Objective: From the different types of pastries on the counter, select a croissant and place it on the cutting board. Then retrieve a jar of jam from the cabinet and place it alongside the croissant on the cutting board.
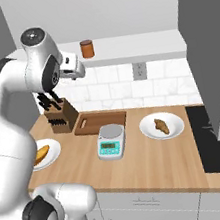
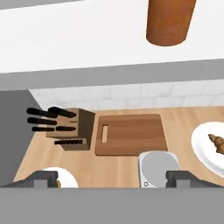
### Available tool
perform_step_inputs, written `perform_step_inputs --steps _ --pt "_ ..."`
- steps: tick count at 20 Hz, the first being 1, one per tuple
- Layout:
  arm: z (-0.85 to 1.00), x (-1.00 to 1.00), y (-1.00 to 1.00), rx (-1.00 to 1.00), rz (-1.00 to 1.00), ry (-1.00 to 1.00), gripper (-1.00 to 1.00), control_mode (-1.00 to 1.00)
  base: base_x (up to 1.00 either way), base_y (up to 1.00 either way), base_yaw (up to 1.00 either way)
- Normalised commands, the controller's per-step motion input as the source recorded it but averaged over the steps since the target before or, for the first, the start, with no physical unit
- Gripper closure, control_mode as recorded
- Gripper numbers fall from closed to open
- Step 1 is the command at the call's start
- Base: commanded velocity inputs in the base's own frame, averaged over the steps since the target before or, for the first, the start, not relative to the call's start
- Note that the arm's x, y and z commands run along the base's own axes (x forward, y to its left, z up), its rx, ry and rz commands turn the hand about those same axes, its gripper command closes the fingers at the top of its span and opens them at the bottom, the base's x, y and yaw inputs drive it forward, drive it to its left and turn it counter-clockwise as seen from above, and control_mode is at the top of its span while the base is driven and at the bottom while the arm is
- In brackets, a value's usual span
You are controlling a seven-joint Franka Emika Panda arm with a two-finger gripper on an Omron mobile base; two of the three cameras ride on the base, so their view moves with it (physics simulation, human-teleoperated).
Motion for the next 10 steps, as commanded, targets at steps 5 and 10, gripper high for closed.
perform_step_inputs --steps 5,10 --pt "-0.77 -0.86 -0.01 -0.01 -0.02 -0.44 -1.0 -1.0 0.0 0.0 0.0" --pt "-0.65 -0.78 0.0 -0.01 -0.02 -0.35 -1.0 -1.0 0.0 0.0 0.0"
